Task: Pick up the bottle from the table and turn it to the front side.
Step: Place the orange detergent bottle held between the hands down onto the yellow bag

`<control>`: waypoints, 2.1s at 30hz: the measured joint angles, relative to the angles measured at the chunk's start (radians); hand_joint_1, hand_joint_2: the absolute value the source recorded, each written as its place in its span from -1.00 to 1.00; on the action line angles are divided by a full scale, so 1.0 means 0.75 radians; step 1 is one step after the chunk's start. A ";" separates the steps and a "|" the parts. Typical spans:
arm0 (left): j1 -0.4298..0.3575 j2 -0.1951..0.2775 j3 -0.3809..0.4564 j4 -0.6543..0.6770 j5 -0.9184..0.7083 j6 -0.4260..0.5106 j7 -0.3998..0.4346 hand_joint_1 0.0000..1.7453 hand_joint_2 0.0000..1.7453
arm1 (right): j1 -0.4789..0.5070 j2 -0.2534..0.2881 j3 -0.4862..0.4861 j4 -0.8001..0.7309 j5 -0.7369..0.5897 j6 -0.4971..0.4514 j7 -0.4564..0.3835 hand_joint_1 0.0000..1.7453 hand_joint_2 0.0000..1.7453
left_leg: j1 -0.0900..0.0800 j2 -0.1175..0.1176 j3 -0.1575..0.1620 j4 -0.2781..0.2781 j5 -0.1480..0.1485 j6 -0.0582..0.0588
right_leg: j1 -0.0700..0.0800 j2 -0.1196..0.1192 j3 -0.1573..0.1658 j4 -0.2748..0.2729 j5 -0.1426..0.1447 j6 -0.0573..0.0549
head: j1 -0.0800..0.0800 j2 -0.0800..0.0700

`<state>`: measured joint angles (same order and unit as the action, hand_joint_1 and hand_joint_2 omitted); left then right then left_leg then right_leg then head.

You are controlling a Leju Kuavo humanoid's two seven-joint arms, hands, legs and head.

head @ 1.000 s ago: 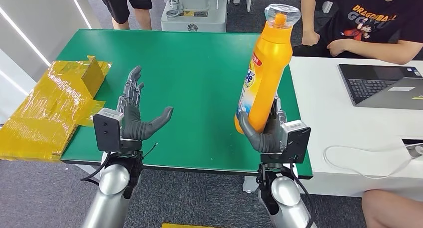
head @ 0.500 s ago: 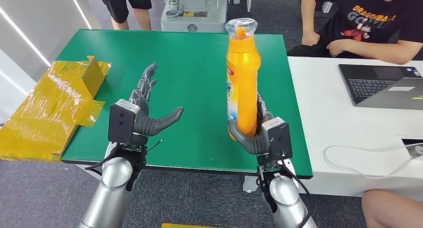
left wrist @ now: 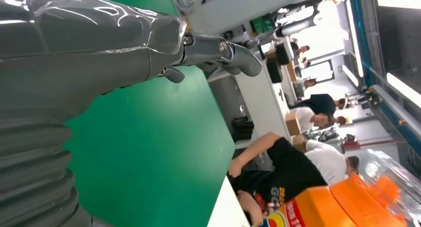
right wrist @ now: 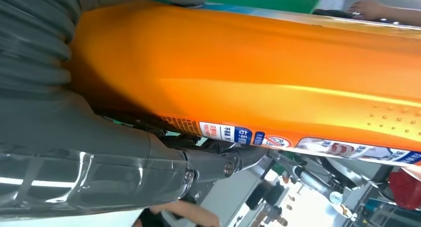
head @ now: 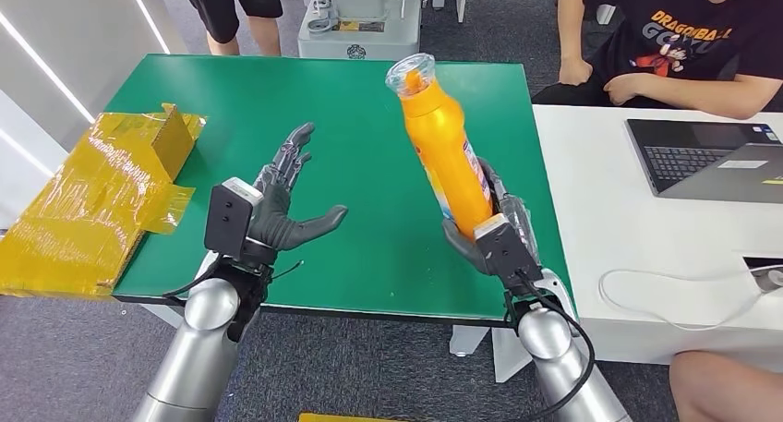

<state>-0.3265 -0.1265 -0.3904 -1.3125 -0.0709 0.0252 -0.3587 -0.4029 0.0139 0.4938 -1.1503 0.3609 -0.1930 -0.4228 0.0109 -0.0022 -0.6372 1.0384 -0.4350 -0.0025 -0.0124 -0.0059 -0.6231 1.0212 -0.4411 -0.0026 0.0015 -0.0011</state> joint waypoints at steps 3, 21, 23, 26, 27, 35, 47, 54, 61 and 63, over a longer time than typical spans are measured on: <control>-0.022 0.010 -0.007 0.035 0.050 -0.051 0.008 -1.00 1.00 | -0.058 -0.050 0.019 0.058 0.026 -0.007 -0.008 1.00 1.00 | 0.000 0.000 0.000 0.001 0.000 0.000 | 0.000 0.000 0.000 0.000 0.000 0.000 | 0.000 0.000; -0.182 0.035 -0.056 0.199 0.191 -0.119 0.062 -1.00 1.00 | -0.182 -0.109 0.115 0.243 -0.038 -0.069 -0.090 1.00 1.00 | 0.000 0.000 0.000 0.001 0.000 0.000 | 0.000 0.000 0.000 0.001 0.001 0.000 | 0.000 0.000; -0.191 0.028 -0.056 0.216 0.277 -0.143 0.061 -1.00 1.00 | -0.191 -0.108 0.125 0.253 -0.059 -0.104 -0.117 1.00 1.00 | 0.000 0.000 0.000 0.001 0.000 0.000 | 0.000 0.000 0.000 0.001 0.001 0.000 | 0.000 0.000; -0.198 0.012 -0.056 0.234 0.376 -0.157 0.060 -1.00 1.00 | -0.213 -0.104 0.142 0.264 -0.089 -0.149 -0.139 1.00 1.00 | 0.000 0.000 0.000 0.001 0.000 0.000 | 0.000 0.000 0.000 0.001 0.001 0.000 | 0.000 0.000; -0.200 0.008 -0.057 0.239 0.386 -0.157 0.060 -1.00 1.00 | -0.219 -0.102 0.146 0.266 -0.092 -0.154 -0.140 1.00 1.00 | 0.000 0.000 0.000 0.001 0.000 0.000 | 0.000 0.001 0.000 0.001 0.001 0.000 | 0.000 0.000; -0.203 0.001 -0.057 0.257 0.401 -0.157 0.060 -1.00 1.00 | -0.232 -0.098 0.164 0.275 -0.102 -0.159 -0.142 1.00 1.00 | 0.000 0.000 0.000 0.001 0.000 0.000 | 0.000 0.000 0.000 0.001 0.001 0.000 | 0.000 0.000; -0.196 0.001 -0.088 0.256 0.485 -0.091 0.072 -1.00 1.00 | -0.148 -0.024 0.187 0.137 -0.215 -0.425 -0.350 1.00 1.00 | 0.000 0.000 0.000 0.000 0.000 0.000 | 0.000 0.000 0.000 0.001 0.000 0.000 | 0.000 0.000; -0.191 0.001 -0.108 0.255 0.483 -0.074 0.095 -1.00 1.00 | -0.075 0.022 0.206 0.020 -0.210 -0.458 -0.352 1.00 1.00 | 0.000 0.000 0.000 -0.001 0.000 0.000 | 0.000 0.000 0.000 0.001 -0.001 0.000 | 0.000 0.000; -0.190 0.001 -0.123 0.255 0.477 -0.066 0.098 -1.00 1.00 | -0.058 0.032 0.208 -0.019 -0.212 -0.454 -0.349 1.00 1.00 | 0.000 0.000 0.000 0.000 0.000 0.000 | 0.000 0.000 0.000 0.001 0.000 0.000 | 0.000 0.000; -0.190 0.001 -0.124 0.255 0.477 -0.065 0.101 -1.00 1.00 | -0.057 0.034 0.209 -0.023 -0.212 -0.451 -0.349 1.00 1.00 | 0.000 0.000 0.000 0.000 0.000 0.000 | 0.000 0.000 0.000 0.001 0.000 0.000 | 0.000 0.000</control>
<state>-0.4692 -0.1255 -0.4835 -1.1212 0.2872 -0.0238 -0.2828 -0.4456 0.0397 0.6503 -1.1673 0.2023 -0.5313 -0.6847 0.0109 -0.0022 -0.6373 1.0384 -0.4350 -0.0027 -0.0124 -0.0059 -0.6231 1.0218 -0.4413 -0.0027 0.0016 -0.0011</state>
